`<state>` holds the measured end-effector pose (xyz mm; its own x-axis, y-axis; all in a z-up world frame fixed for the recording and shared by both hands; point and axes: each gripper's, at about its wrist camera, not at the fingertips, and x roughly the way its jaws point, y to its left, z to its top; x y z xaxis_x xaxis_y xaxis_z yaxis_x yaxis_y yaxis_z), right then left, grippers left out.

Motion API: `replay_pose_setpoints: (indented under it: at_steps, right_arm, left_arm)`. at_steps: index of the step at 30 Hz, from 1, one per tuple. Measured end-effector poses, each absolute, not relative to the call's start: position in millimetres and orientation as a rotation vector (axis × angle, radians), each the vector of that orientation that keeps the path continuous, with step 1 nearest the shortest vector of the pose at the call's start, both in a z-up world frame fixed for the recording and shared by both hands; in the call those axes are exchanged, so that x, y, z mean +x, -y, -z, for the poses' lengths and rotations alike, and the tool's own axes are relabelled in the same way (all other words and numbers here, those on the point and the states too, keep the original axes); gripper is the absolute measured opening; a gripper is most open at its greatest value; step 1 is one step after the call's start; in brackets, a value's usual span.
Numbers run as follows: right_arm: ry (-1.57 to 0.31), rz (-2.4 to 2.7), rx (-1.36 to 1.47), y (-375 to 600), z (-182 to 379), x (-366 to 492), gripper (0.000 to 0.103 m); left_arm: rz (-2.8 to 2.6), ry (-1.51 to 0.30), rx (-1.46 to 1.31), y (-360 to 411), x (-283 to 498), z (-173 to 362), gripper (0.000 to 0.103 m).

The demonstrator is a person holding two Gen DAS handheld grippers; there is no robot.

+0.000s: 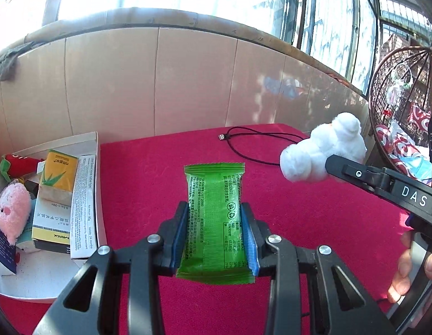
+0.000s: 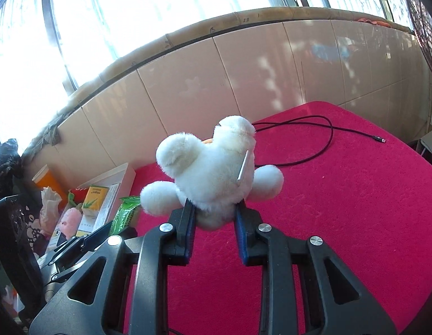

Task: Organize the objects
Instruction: 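Carry the green snack pack and white plush bunny over the tray with both tools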

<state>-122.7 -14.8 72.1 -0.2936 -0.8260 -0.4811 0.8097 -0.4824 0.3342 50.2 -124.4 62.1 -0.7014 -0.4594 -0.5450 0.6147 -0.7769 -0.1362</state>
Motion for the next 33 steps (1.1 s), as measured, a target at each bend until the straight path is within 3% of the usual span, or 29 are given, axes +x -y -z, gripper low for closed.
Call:
replay_pose_setpoints:
  at_steps: [12,33]
  right_arm:
    - [0.038,1.908,0.656,11.1,-97.2,-97.4,0.024]
    - [-0.025,1.827,0.619,28.8,-107.3,-56.4,0.024]
  left_arm:
    - [2.382,-0.276,0.567,113.3,70.4,-95.7,0.036]
    - [2.286,-0.302,0.467,132.6,123.9,-109.4,0.036]
